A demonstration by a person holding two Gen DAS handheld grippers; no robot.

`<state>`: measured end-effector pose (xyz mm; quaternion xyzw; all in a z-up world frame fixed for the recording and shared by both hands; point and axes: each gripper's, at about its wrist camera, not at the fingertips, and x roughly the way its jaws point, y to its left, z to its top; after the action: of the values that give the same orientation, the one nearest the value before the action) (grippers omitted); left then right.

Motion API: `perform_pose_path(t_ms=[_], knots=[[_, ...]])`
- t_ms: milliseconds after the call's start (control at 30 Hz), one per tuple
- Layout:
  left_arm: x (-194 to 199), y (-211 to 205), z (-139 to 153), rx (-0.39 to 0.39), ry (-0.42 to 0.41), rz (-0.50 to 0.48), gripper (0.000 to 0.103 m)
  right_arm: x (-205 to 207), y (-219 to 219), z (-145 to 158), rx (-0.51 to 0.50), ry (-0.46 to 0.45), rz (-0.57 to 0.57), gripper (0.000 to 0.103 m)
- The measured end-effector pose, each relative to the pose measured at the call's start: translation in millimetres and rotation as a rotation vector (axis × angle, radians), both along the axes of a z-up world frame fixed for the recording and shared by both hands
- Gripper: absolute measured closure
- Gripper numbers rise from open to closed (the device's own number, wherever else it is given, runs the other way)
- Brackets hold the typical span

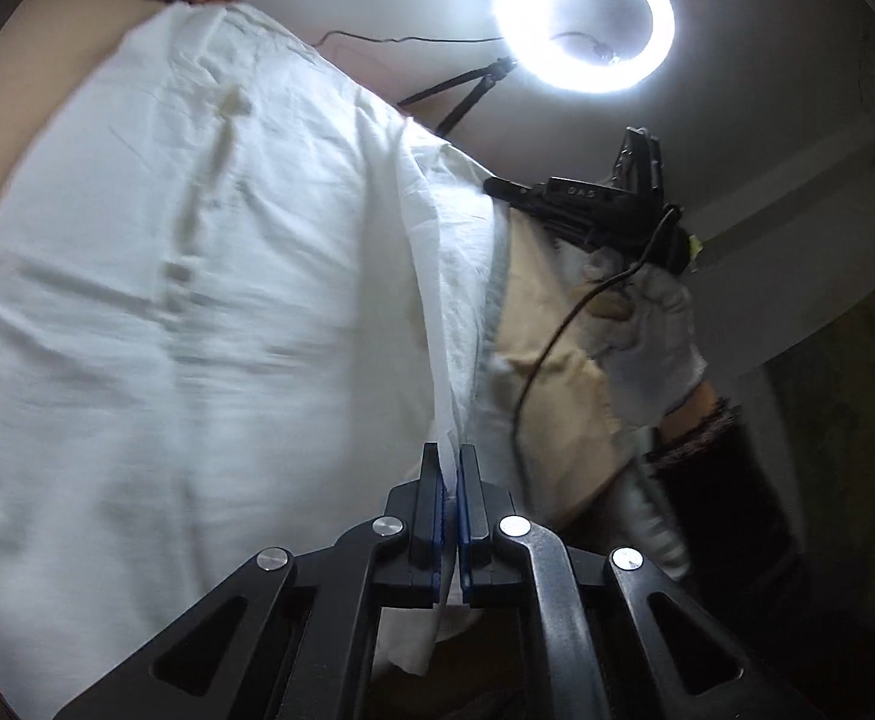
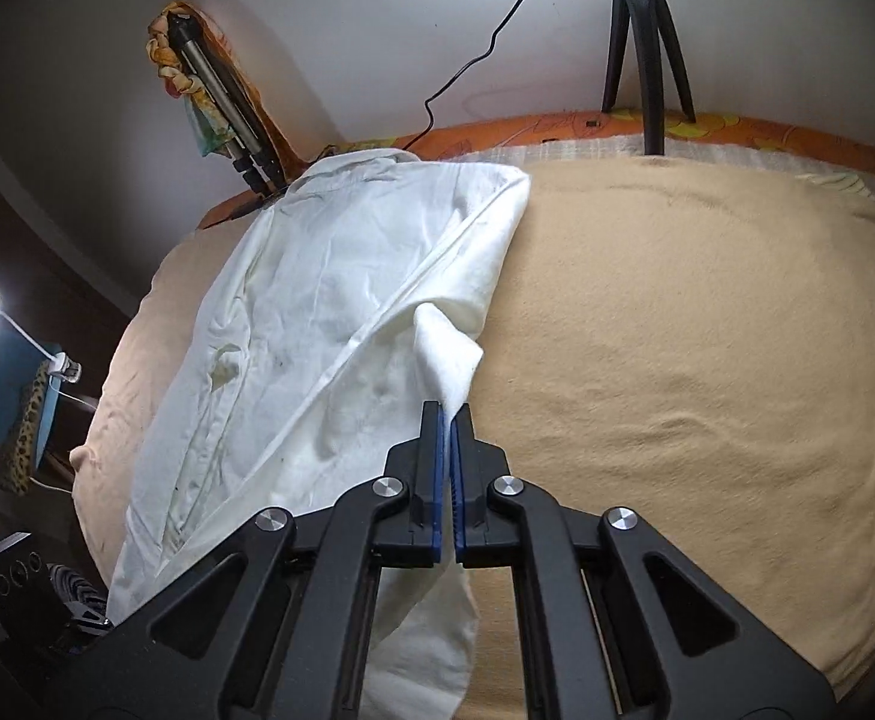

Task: Fold small clothes

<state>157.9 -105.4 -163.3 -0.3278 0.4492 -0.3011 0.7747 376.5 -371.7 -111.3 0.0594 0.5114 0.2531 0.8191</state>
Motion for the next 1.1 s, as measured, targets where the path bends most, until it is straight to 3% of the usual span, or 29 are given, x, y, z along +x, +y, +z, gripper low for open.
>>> perform_pose_path(t_ms=[133, 267, 333, 567, 700, 767, 833, 933, 1033, 1100], knots=[[10.1, -22.7, -21.9, -0.040, 0.052, 0.010, 0.103, 18.8, -5.4, -15.0, -0.012, 0.045, -0.034, 0.100], [11.1, -29.0, -31.7, -0.015, 0.069, 0.019, 0.102, 11.8, -15.3, -34.2, 0.017, 0.097, -0.080, 0.088], [8.3, -27.3, -27.9, 0.017, 0.048, 0.019, 0.101, -5.8, -28.6, -34.7, 0.063, 0.101, -0.095, 0.083], [10.4, -9.4, -14.0, 0.110, -0.007, 0.036, 0.101, -106.9, -61.8, -23.1, 0.288, 0.167, -0.052, 0.082], [14.4, 2.8, -20.6, 0.120, 0.023, 0.038, 0.101, -159.3, -47.4, -31.9, 0.301, 0.224, -0.003, 0.080], [14.9, 7.1, -25.6, 0.109, 0.044, 0.035, 0.101, -175.6, -37.0, -39.8, 0.296, 0.250, 0.016, 0.069], [18.9, 9.3, -29.9, 0.110, 0.056, 0.035, 0.101, -188.6, -24.7, -49.2, 0.267, 0.266, 0.030, 0.066], [18.2, 11.8, -31.8, 0.106, 0.061, 0.032, 0.097, -199.8, -6.6, -63.8, 0.248, 0.293, 0.042, 0.066], [14.7, 13.1, -30.0, 0.113, 0.054, 0.028, 0.089, -204.1, 5.9, -64.8, 0.238, 0.259, 0.038, 0.066], [13.0, 12.7, -28.2, 0.117, 0.048, 0.027, 0.089, -203.8, 12.0, -64.9, 0.263, 0.255, 0.032, 0.074]])
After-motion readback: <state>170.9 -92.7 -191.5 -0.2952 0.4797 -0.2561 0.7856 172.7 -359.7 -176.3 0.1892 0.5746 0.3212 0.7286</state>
